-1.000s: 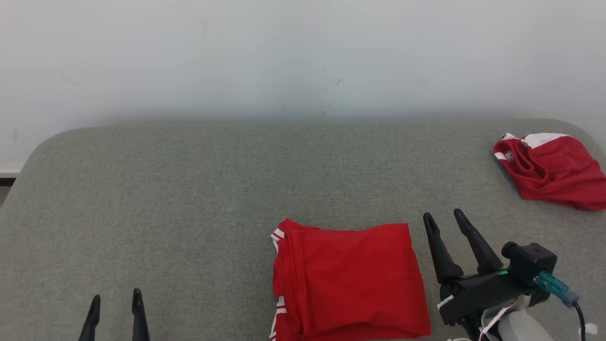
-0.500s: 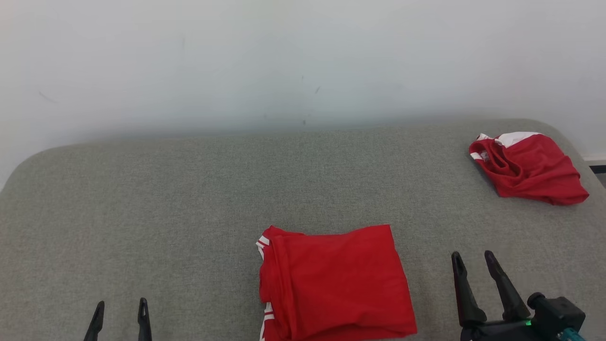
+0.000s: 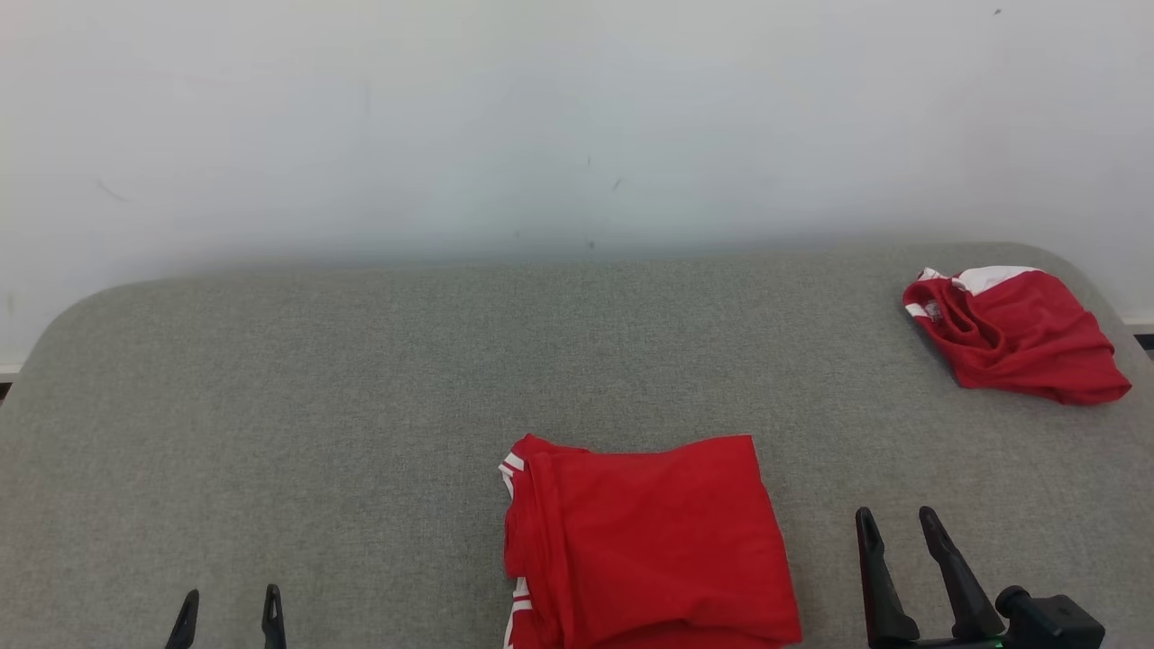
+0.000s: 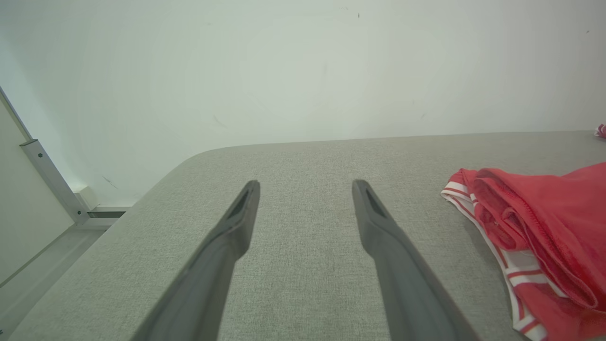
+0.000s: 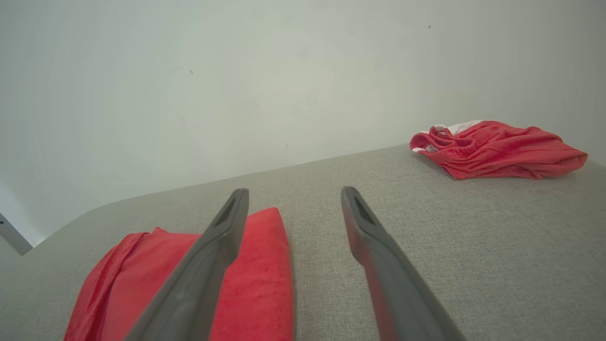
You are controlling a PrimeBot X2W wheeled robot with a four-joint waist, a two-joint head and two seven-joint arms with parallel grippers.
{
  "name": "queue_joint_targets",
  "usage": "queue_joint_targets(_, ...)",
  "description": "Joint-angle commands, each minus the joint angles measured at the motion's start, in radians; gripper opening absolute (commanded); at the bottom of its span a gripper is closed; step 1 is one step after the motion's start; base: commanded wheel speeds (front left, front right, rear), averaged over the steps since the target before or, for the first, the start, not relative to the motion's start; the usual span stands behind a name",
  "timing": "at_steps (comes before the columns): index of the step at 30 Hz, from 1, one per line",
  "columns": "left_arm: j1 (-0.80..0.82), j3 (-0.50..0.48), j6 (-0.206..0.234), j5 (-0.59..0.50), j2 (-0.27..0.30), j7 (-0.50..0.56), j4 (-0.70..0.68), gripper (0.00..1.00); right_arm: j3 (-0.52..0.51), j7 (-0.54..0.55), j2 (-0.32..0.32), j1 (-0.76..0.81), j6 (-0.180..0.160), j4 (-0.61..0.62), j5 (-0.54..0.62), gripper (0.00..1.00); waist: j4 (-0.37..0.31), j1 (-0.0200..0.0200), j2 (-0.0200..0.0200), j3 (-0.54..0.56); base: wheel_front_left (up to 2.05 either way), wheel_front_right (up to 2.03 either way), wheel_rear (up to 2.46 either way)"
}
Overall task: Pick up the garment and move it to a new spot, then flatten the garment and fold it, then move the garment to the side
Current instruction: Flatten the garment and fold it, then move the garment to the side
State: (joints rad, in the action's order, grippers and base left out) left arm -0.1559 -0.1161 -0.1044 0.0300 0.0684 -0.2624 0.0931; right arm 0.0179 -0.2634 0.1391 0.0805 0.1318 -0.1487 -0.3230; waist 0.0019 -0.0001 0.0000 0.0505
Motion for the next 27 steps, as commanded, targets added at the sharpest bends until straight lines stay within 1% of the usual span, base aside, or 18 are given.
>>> queue_joint_targets(1, -0.012, -0.004, 0.003, -0.002, 0.005, -0.003, 0.000, 1.00, -0.003, -0.001, -0.008, 0.010, -0.003, 0.002, 0.009, 1.00, 0.003, 0.0001, 0.0000, 0.002, 0.00, 0.00, 0.00)
queue_joint_targets(8, -0.013, -0.007, 0.003, -0.002, 0.010, -0.003, 0.001, 1.00, -0.004, -0.001, -0.009, 0.014, -0.003, -0.006, 0.021, 1.00, 0.013, 0.0001, 0.0000, 0.004, 0.00, 0.00, 0.00)
queue_joint_targets(27, -0.004, -0.008, 0.005, 0.001, 0.016, -0.003, 0.005, 1.00, -0.001, -0.001, -0.011, 0.012, -0.003, -0.019, 0.036, 1.00, 0.013, 0.0001, 0.0000, 0.002, 0.00, 0.00, 0.00)
